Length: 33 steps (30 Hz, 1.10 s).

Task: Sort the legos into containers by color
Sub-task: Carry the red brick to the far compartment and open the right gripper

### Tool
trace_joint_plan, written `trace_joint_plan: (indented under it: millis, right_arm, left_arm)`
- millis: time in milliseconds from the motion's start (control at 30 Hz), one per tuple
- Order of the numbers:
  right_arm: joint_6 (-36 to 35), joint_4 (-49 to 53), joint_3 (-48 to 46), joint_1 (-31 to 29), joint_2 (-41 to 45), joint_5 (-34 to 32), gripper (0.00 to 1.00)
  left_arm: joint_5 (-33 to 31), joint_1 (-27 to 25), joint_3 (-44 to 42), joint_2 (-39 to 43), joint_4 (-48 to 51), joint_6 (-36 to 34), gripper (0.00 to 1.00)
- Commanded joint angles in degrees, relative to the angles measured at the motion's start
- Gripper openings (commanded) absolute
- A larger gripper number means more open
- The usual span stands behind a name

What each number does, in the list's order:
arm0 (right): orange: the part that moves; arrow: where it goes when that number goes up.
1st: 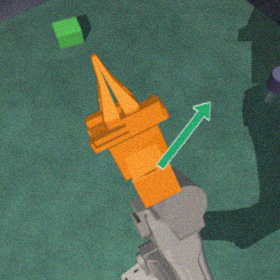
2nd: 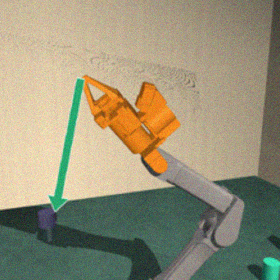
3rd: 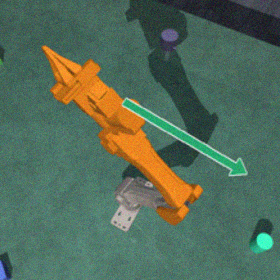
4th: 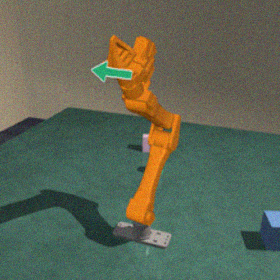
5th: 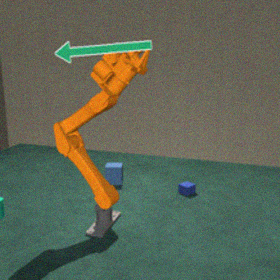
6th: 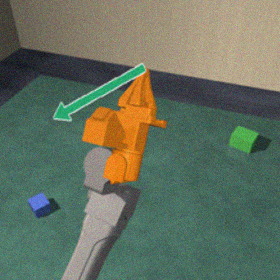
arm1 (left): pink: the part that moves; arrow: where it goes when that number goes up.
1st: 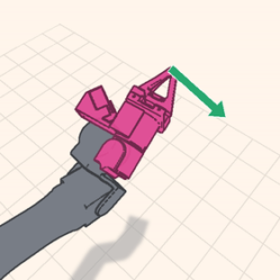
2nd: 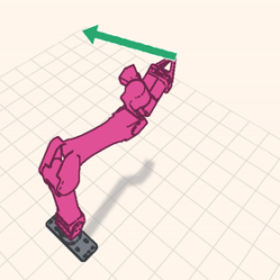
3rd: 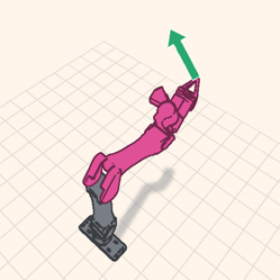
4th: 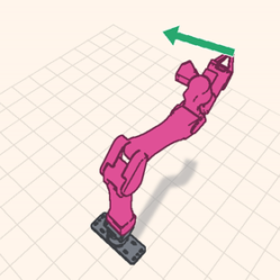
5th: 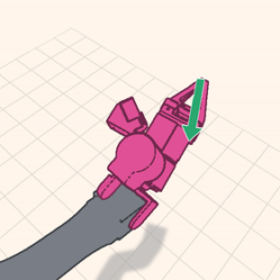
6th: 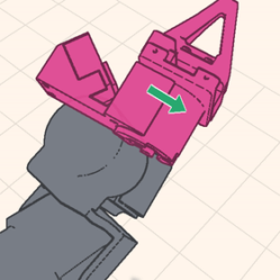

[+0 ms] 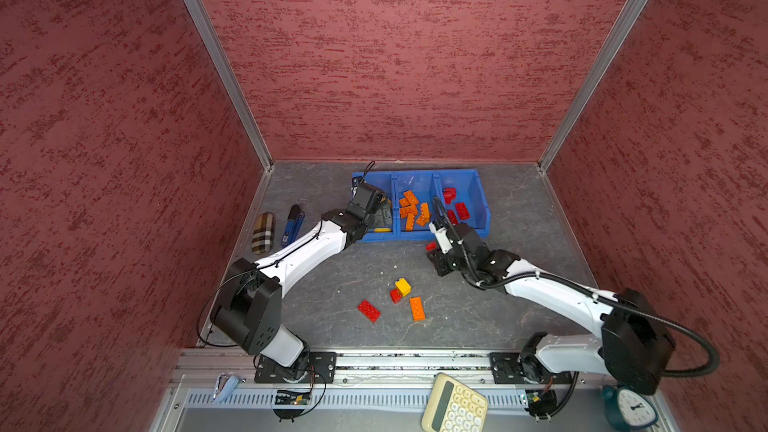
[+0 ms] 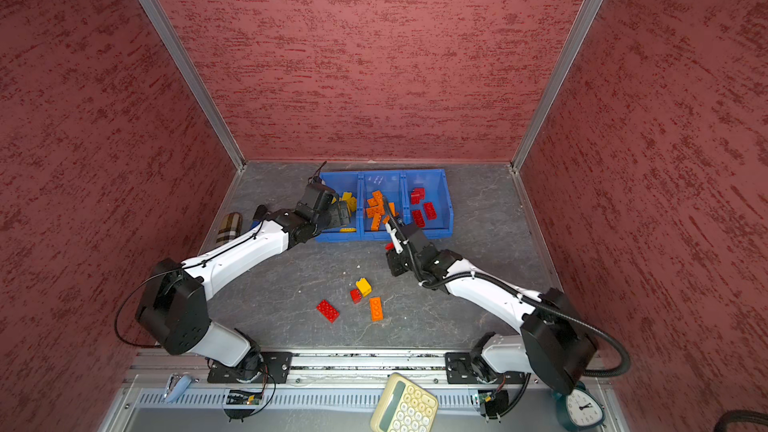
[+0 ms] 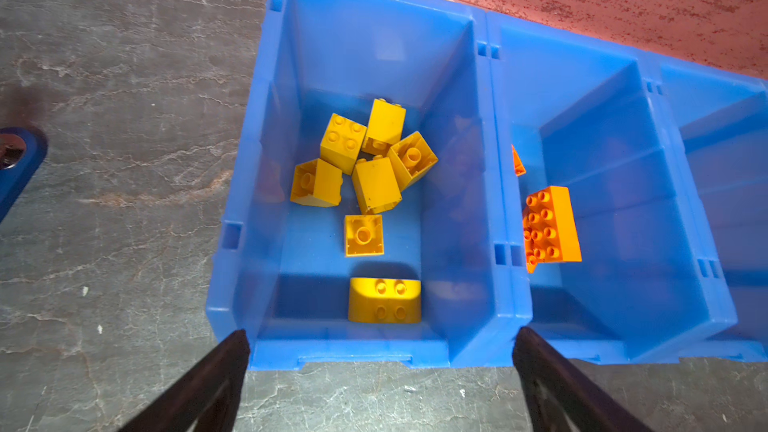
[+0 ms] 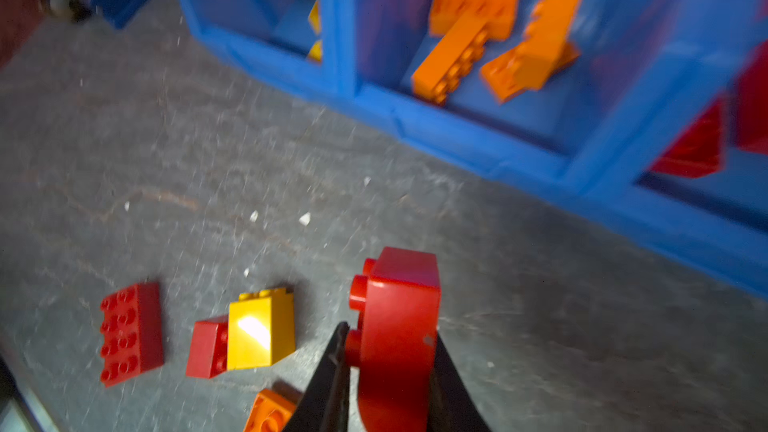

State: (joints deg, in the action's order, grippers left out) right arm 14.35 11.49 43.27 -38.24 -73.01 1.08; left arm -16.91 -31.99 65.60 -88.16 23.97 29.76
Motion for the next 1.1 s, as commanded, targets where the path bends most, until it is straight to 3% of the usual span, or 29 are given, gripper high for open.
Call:
trace_joint_plan:
  millis: [0,167,300,500,700,933,1067]
  right_arm:
    - [4.18,-7.8,-3.37,7.2,3.55,2.11,0.14]
    - [5.96,-13.55,-4.3,18.26,2.42,5.08,0.15]
    - [5.02,-16.69,-0.3,23.37,-5.22,5.74,0.15]
    - [0.17,-13.14,11.02,23.83,-18.33,3.84,0.17]
    - [-1.77,-11.38,18.29,23.9,-25.71,1.63,0.2]
    - [0.69,-11.86,20.17,23.32,-26.62,2.38,0.43]
    - [2.08,-12.02,18.45,23.13,-25.29,3.95,0.5]
  left_arm:
    - [-1.33,-1.05,1.66,-1.13,-0.14,-0.8,0.99]
    - [-2.12,-2.2,2.16,-1.51,-0.19,-1.28,0.99]
    - [-1.4,-2.46,1.81,-1.48,-0.76,-1.63,1.0]
    - [-1.9,-2.9,1.06,-0.55,-0.06,-1.49,0.99]
    - [-1.44,-3.06,-0.41,0.62,-0.59,-1.41,0.99]
    - [-1.3,-3.86,-0.89,1.08,-0.62,-2.49,0.99]
    - [-1.05,-4.47,-1.18,1.01,-0.92,-3.68,0.99]
